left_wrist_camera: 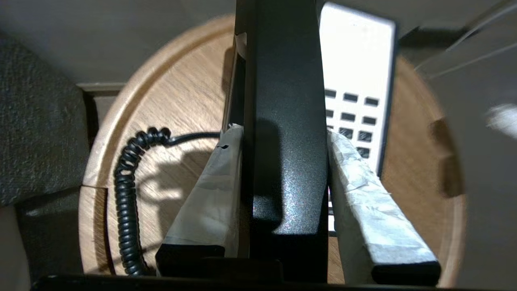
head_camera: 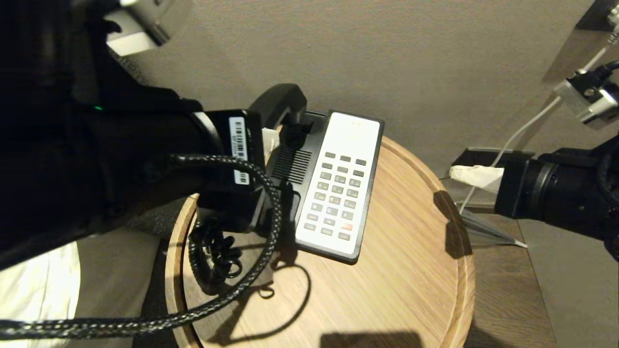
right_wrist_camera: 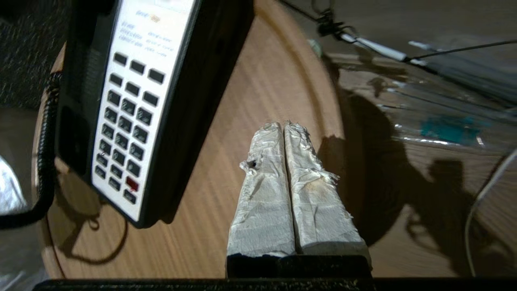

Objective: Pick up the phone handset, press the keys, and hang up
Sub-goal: Put the handset back

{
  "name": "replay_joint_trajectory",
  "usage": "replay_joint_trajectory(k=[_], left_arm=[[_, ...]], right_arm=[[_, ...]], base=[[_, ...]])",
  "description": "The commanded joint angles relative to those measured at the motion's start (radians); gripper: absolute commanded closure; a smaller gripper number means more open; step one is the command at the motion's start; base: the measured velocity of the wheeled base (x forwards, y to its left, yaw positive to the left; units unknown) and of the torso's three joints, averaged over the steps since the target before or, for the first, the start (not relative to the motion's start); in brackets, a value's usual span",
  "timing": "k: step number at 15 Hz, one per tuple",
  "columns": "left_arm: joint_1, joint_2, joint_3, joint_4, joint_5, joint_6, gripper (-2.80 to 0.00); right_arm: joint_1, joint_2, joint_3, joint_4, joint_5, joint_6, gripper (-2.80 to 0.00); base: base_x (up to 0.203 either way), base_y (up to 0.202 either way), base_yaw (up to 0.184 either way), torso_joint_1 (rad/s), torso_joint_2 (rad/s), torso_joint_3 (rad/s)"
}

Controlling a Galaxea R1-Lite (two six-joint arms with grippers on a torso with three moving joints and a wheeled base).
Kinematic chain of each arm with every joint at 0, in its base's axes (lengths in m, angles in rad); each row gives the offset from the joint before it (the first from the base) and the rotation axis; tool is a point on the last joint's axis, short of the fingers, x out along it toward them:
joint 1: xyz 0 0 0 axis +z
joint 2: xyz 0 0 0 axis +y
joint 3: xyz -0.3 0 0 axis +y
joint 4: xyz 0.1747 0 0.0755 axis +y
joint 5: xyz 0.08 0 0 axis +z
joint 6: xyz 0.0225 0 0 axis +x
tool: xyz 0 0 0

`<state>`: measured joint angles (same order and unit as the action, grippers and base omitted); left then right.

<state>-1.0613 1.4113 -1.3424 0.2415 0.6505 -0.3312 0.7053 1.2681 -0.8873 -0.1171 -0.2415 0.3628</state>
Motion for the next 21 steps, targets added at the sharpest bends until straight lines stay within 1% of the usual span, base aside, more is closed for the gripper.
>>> replay_joint_trajectory(k=[1, 3, 5, 7, 8, 12, 16, 19, 21], left_arm=[[-0.002, 0.050, 0.006, -0.002, 0.014, 0.005, 0.00], [0.000, 0.064, 0.016, -0.044, 0.015, 0.026, 0.00], [0.000, 0.072, 0.041, -0.090, 0.015, 0.060, 0.00], [0.001, 0.084, 0.072, -0.170, 0.014, 0.091, 0.00], [0.005, 0.082, 0.086, -0.175, 0.014, 0.101, 0.00], [0.020, 0.069, 0.138, -0.177, 0.009, 0.103, 0.00], [0.035, 0.079, 0.141, -0.179, 0.008, 0.103, 0.00], [0.054, 0.094, 0.138, -0.214, 0.003, 0.104, 0.00], [0.063, 0.095, 0.141, -0.218, 0.000, 0.104, 0.00]], right_arm=[[-0.015, -0.048, 0.021, 0.000, -0.002, 0.002, 0.00], [-0.014, -0.062, 0.027, 0.001, -0.002, 0.002, 0.00], [-0.015, -0.074, 0.027, 0.006, -0.002, 0.004, 0.00], [-0.014, -0.085, 0.032, 0.009, -0.002, 0.005, 0.00], [-0.015, -0.088, 0.034, 0.008, -0.002, 0.004, 0.00], [-0.015, -0.093, 0.033, 0.008, -0.002, 0.005, 0.00], [-0.013, -0.104, 0.032, 0.010, -0.002, 0.005, 0.00], [-0.013, -0.116, 0.034, 0.025, -0.001, 0.007, 0.00], [-0.013, -0.118, 0.030, 0.025, -0.001, 0.005, 0.00]], base=[[0.000, 0.000, 0.000, 0.000, 0.00, 0.000], [0.000, 0.000, 0.000, 0.000, 0.00, 0.000], [0.000, 0.000, 0.000, 0.000, 0.00, 0.000], [0.000, 0.000, 0.000, 0.000, 0.00, 0.000], [0.000, 0.000, 0.000, 0.000, 0.00, 0.000], [0.000, 0.000, 0.000, 0.000, 0.00, 0.000], [0.000, 0.000, 0.000, 0.000, 0.00, 0.000], [0.000, 0.000, 0.000, 0.000, 0.00, 0.000], [0.000, 0.000, 0.000, 0.000, 0.00, 0.000]])
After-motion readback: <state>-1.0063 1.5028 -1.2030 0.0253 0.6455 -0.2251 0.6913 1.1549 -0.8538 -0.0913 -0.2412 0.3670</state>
